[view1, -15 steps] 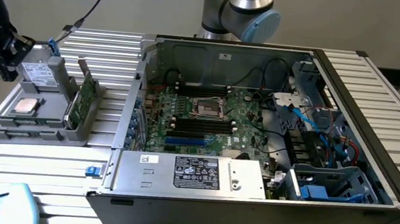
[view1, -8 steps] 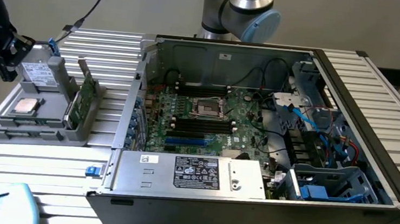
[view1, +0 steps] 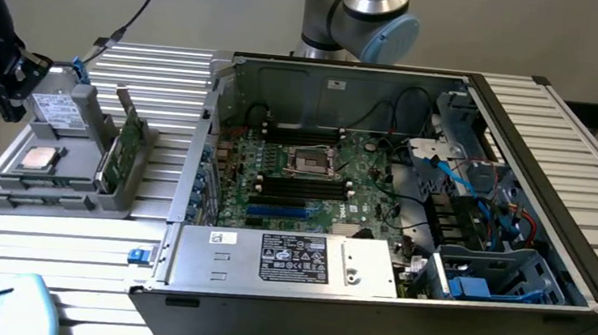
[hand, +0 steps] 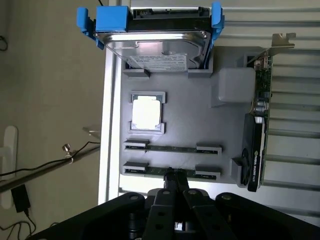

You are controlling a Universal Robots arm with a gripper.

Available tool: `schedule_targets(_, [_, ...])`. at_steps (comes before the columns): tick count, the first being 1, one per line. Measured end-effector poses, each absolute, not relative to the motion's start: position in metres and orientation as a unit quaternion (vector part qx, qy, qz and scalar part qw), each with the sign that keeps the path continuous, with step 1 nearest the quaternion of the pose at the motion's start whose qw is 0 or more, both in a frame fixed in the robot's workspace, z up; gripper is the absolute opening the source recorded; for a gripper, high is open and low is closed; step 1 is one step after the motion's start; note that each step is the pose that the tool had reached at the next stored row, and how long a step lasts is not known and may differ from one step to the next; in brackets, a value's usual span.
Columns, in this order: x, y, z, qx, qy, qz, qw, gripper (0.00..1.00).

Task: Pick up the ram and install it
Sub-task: 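Pick up the ram and move it above insertion slot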

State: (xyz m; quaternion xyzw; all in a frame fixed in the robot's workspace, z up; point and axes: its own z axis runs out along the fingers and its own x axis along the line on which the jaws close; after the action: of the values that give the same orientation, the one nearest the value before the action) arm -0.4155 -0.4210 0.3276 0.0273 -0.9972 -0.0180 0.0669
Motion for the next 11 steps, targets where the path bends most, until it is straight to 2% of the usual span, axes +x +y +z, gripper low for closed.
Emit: schedule_targets(11, [-0.4154, -0.4210, 0.3269, 0.106, -0.992, -0.013, 0.068, 0.11])
